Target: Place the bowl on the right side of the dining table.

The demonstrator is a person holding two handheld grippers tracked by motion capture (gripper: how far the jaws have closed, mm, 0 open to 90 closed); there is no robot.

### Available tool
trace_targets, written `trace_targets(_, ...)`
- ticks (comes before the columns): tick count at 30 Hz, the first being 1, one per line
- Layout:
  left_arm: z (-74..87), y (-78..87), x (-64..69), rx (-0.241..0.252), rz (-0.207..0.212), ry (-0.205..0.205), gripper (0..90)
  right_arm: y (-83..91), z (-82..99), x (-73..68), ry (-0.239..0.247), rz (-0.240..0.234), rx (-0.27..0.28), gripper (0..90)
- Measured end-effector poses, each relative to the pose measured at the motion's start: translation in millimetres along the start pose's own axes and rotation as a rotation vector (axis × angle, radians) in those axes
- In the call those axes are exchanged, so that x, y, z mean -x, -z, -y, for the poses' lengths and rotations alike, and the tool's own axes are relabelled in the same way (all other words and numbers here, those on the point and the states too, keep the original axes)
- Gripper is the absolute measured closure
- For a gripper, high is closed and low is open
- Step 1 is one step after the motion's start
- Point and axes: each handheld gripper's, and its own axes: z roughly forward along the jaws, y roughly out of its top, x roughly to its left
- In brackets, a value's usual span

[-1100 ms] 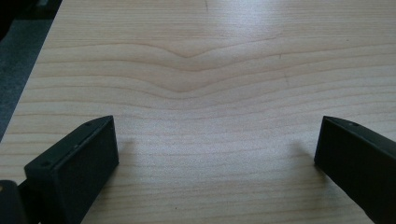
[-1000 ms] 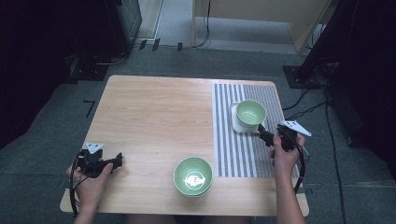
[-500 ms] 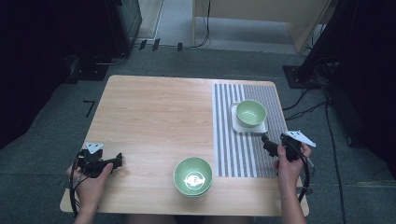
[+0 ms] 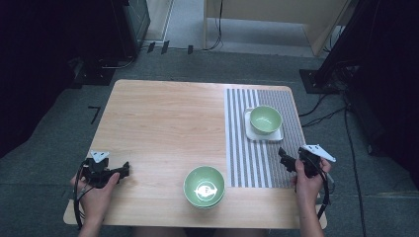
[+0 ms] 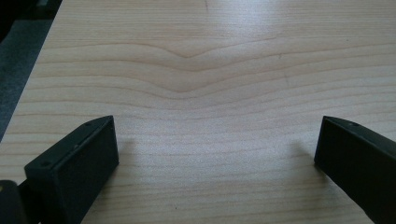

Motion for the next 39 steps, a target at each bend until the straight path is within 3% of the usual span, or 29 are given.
trace_targets(15, 0.0, 0.0, 0.0, 0.0, 0.0, 0.0, 0.0, 3.3, 11.6, 1.7, 0.004, 0.01, -0.02, 18.8)
trace_targets(39, 0.0, 0.0, -0.1, 0.0, 0.0, 0.0, 0.0, 17.0, 26.7, 18.9, 0.003, 0.038, -0.047, 18.9)
